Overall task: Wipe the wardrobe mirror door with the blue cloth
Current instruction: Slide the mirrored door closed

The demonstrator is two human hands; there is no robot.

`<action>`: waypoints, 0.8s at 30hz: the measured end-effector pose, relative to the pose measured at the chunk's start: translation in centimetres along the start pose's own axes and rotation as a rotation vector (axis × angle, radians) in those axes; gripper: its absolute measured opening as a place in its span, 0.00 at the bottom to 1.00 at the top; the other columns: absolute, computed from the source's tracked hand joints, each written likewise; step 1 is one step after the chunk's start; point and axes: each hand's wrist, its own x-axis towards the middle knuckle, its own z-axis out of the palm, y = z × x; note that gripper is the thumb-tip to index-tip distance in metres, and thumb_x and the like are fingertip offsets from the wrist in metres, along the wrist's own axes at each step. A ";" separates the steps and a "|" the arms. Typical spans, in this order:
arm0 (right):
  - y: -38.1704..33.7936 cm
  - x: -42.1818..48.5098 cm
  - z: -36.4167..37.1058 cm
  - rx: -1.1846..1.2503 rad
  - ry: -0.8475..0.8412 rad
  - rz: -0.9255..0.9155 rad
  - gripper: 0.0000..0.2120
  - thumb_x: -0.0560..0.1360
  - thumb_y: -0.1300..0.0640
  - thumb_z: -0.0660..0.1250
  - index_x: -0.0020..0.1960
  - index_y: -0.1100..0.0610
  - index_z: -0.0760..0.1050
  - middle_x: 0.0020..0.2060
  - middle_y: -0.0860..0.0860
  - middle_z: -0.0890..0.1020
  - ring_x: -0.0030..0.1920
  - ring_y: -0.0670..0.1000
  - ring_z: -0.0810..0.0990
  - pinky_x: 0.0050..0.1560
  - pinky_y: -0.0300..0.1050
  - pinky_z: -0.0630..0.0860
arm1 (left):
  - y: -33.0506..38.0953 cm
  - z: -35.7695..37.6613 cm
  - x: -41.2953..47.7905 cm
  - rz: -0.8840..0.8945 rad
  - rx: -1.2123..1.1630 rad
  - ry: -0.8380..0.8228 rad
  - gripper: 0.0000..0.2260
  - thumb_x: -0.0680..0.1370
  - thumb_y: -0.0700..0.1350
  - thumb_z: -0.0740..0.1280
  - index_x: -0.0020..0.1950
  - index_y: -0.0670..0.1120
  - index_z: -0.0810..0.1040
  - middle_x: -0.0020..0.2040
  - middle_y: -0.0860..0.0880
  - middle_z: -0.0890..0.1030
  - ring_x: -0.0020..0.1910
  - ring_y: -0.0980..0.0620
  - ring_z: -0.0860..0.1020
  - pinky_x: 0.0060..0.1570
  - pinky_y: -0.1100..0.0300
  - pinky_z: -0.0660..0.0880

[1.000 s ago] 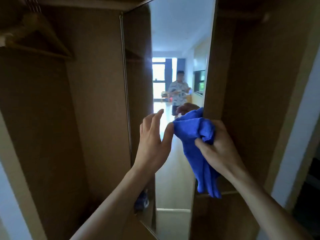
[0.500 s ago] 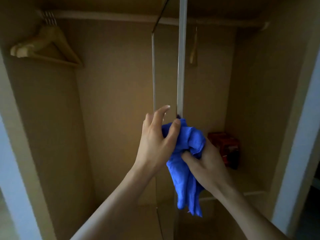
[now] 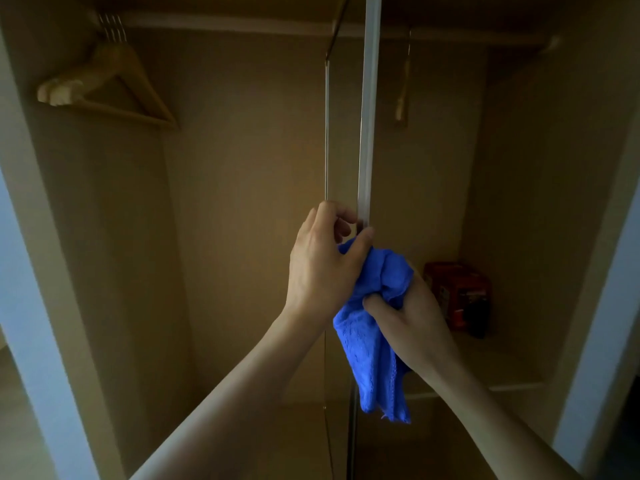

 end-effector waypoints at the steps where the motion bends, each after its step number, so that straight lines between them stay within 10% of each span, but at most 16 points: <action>1: 0.3 0.0 0.0 -0.003 -0.004 0.006 0.07 0.75 0.66 0.67 0.49 0.55 0.73 0.32 0.41 0.76 0.34 0.41 0.77 0.35 0.32 0.71 | -0.3 0.2 0.2 -0.014 0.001 -0.002 0.08 0.77 0.49 0.73 0.52 0.51 0.75 0.47 0.54 0.79 0.47 0.56 0.77 0.43 0.66 0.74; 24: 10.6 4.3 2.3 -0.001 -0.131 0.196 0.12 0.72 0.60 0.68 0.53 0.49 0.74 0.40 0.44 0.81 0.40 0.44 0.81 0.39 0.36 0.75 | -11.3 5.4 1.0 -0.244 0.062 0.015 0.07 0.77 0.52 0.74 0.46 0.53 0.76 0.41 0.53 0.80 0.41 0.56 0.77 0.42 0.56 0.77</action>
